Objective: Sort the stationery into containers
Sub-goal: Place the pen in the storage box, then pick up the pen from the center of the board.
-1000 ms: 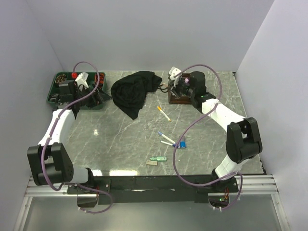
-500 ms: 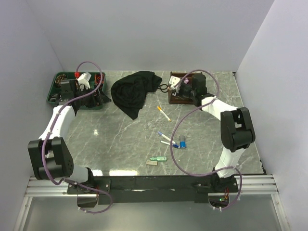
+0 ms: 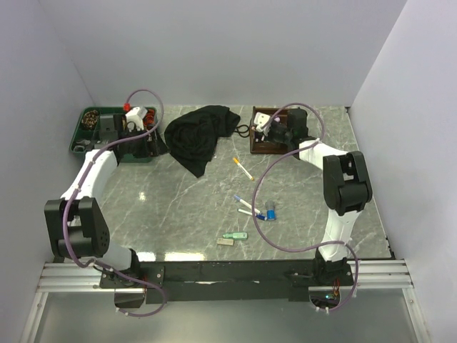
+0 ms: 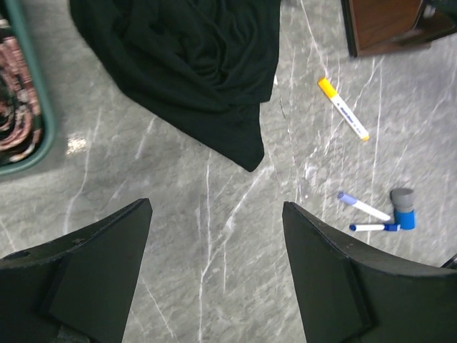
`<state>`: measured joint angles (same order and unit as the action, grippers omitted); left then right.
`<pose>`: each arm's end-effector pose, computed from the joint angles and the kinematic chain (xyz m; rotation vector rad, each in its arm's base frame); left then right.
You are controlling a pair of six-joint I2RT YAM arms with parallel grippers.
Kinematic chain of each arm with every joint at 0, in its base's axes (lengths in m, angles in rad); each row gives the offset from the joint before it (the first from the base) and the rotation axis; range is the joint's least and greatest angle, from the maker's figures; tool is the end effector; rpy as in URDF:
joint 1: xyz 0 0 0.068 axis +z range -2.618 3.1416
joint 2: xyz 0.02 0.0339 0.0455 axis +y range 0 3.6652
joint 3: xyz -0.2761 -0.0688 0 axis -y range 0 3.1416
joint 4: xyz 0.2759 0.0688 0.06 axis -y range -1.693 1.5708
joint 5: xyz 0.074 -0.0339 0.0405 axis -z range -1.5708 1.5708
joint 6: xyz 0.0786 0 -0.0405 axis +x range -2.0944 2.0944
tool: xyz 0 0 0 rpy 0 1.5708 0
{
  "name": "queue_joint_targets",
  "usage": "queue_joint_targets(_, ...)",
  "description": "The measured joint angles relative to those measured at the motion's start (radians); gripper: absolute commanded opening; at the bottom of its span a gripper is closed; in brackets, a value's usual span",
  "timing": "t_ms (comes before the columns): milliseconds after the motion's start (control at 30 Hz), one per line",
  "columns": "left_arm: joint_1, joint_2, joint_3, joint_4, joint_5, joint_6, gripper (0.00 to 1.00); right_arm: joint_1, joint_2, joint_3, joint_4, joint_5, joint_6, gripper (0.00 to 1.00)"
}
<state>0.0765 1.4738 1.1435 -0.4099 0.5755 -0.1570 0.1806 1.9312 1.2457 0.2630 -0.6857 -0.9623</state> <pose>0.3792 -0.0138 0.2612 0.0295 2.2634 -0.7036 0.4750 0.1373 0.1884 -1.3584 1.3237 0.1545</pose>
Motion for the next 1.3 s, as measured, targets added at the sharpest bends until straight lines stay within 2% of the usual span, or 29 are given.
queue_joint_targets(67,-0.024,0.012,0.013,-0.011,-0.013,0.016,0.81,-0.001,0.008,0.0,0.006,-0.005,-0.001,0.07)
queue_joint_targets(200,-0.065,0.035,0.043,-0.023,-0.035,0.034,0.82,-0.005,0.021,0.0,0.031,-0.006,0.013,0.29)
queue_joint_targets(300,-0.074,0.045,0.058,-0.022,-0.05,0.042,0.82,-0.005,0.021,-0.003,0.046,-0.004,0.027,0.36)
queue_joint_targets(600,-0.072,0.055,0.065,-0.021,-0.064,0.042,0.81,-0.008,-0.011,-0.047,0.085,0.018,0.066,0.4)
queue_joint_targets(833,-0.071,0.038,0.051,0.015,-0.045,0.014,0.81,0.009,-0.2,-0.089,0.046,0.039,0.154,0.44)
queue_joint_targets(1033,-0.071,-0.058,-0.012,0.071,-0.004,-0.048,0.82,0.12,-0.392,-0.066,-0.097,0.05,0.275,0.44)
queue_joint_targets(1167,-0.068,-0.134,-0.04,0.093,0.018,-0.079,0.82,0.198,-0.401,-0.016,-0.224,0.062,0.347,0.45)
queue_joint_targets(1300,-0.064,-0.211,-0.07,0.092,0.024,-0.092,0.83,0.243,-0.341,0.064,-0.442,0.063,0.377,0.45)
